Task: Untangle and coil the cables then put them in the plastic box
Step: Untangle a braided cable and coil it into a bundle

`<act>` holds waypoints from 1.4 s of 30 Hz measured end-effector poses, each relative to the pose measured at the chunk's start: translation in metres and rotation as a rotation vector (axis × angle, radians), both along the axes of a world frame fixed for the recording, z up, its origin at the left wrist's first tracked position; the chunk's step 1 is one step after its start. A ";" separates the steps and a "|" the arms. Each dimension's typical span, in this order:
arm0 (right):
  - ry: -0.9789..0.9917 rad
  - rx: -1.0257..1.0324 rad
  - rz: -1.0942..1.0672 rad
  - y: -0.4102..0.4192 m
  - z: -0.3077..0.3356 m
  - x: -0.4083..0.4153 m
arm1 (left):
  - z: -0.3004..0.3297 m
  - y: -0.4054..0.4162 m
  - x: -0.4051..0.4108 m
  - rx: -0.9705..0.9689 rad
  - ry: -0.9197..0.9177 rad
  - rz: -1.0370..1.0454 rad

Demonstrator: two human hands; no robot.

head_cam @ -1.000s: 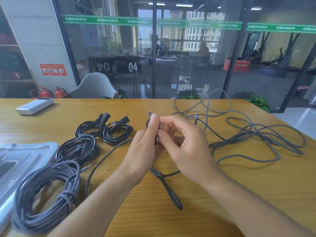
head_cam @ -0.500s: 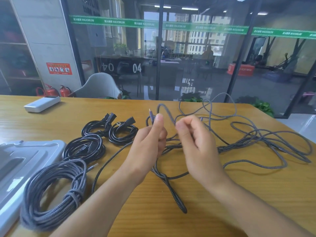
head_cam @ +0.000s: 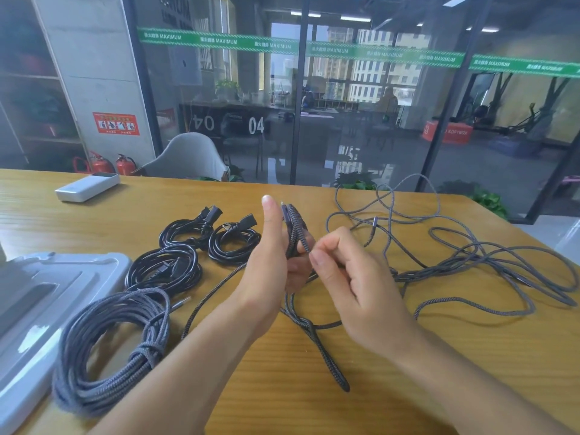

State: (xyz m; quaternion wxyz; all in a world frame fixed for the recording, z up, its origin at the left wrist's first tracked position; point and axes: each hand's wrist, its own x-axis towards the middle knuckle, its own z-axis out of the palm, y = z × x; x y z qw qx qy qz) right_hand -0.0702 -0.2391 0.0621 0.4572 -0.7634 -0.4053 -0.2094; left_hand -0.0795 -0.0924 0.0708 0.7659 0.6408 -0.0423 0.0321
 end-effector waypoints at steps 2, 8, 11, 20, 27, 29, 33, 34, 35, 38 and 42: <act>-0.030 -0.049 0.007 0.001 -0.002 -0.001 | 0.001 0.002 0.001 -0.015 0.008 0.013; -0.044 -0.191 0.025 0.004 -0.012 0.001 | 0.003 0.008 0.004 -0.007 -0.029 0.072; 0.090 -0.180 0.082 0.004 -0.013 0.000 | 0.005 0.018 0.009 -0.055 -0.062 0.092; 0.045 -0.359 0.043 0.007 -0.014 0.001 | 0.003 0.024 0.015 -0.261 -0.052 0.035; 0.166 -0.555 0.145 -0.009 -0.020 0.024 | 0.013 0.020 0.002 -0.390 -0.050 -0.172; 0.149 -0.607 0.106 -0.015 -0.022 0.033 | 0.016 0.021 -0.001 -0.331 -0.067 -0.222; 0.141 -0.563 0.027 -0.030 -0.020 0.054 | 0.016 0.021 -0.003 -0.210 -0.052 -0.266; 0.138 -0.564 0.014 -0.035 -0.020 0.060 | 0.016 0.021 -0.003 -0.198 -0.050 -0.264; 0.143 -0.579 0.003 -0.040 -0.019 0.064 | 0.016 0.022 -0.004 -0.192 -0.047 -0.262; 0.135 -0.631 -0.040 -0.055 -0.017 0.077 | 0.017 0.023 -0.004 -0.175 -0.029 -0.265; 0.062 -0.658 -0.162 -0.073 -0.016 0.094 | 0.021 0.025 -0.008 -0.160 -0.022 -0.277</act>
